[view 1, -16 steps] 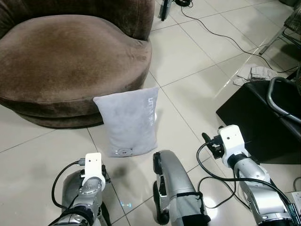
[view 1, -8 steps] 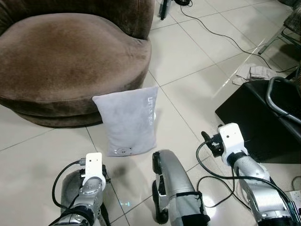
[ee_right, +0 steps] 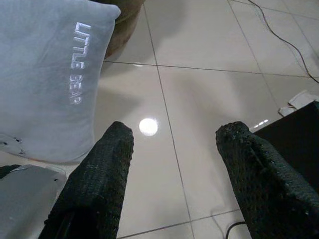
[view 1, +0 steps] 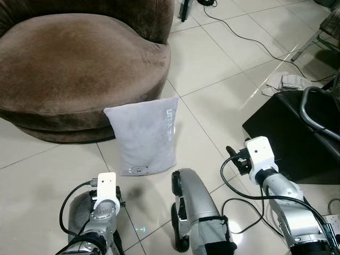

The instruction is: Move the pillow to the sofa from floor

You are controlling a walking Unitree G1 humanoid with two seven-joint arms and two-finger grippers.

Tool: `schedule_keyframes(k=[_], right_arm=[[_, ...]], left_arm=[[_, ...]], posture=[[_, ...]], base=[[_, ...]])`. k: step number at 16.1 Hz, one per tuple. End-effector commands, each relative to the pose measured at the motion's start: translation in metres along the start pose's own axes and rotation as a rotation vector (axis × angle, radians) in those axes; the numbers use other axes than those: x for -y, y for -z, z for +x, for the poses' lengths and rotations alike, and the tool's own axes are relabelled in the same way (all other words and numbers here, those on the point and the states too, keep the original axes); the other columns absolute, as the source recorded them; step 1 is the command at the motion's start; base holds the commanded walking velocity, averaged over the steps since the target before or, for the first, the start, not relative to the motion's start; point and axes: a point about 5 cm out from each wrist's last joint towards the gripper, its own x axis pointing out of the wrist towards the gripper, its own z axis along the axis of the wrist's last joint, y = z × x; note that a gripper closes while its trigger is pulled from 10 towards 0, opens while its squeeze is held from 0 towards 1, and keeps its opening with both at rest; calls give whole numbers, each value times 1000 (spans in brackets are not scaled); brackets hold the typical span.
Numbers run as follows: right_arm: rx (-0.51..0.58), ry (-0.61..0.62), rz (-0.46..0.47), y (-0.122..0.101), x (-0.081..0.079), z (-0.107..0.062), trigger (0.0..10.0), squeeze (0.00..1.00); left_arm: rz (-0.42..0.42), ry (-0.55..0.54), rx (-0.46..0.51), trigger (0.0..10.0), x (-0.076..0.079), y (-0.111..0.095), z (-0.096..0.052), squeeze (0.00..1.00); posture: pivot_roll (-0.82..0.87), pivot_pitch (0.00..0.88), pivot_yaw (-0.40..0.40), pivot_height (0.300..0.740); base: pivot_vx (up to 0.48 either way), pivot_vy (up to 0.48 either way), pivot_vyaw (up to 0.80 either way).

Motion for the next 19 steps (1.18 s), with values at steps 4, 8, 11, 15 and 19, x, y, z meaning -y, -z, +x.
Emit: schedule_keyframes(k=[4, 8, 11, 15, 19], right_arm=[[-49, -7, -10, 9, 1, -2, 10000, 0], [-56, -8, 4, 8, -2, 3, 10000, 0], [-78, -18, 3, 9, -3, 4, 10000, 0], [-86, -36, -12, 8, -4, 6, 10000, 0], [-100, -31, -13, 10, -3, 6, 10000, 0]], left_arm=[[18, -16, -105, 10000, -2, 29, -7, 0], [34, -13, -97, 10000, 0, 27, -6, 0], [32, -10, -98, 10000, 2, 28, -7, 0], [31, -8, -95, 10000, 3, 27, -6, 0], [34, -7, -94, 10000, 5, 27, -7, 0]], posture=[[-178, 301, -190, 543], [-185, 313, -194, 543], [-189, 322, -197, 543], [-191, 319, -199, 543], [-190, 317, -206, 543]], base=[[0, 0, 0], [0, 0, 0], [0, 0, 0], [0, 0, 0], [0, 0, 0]])
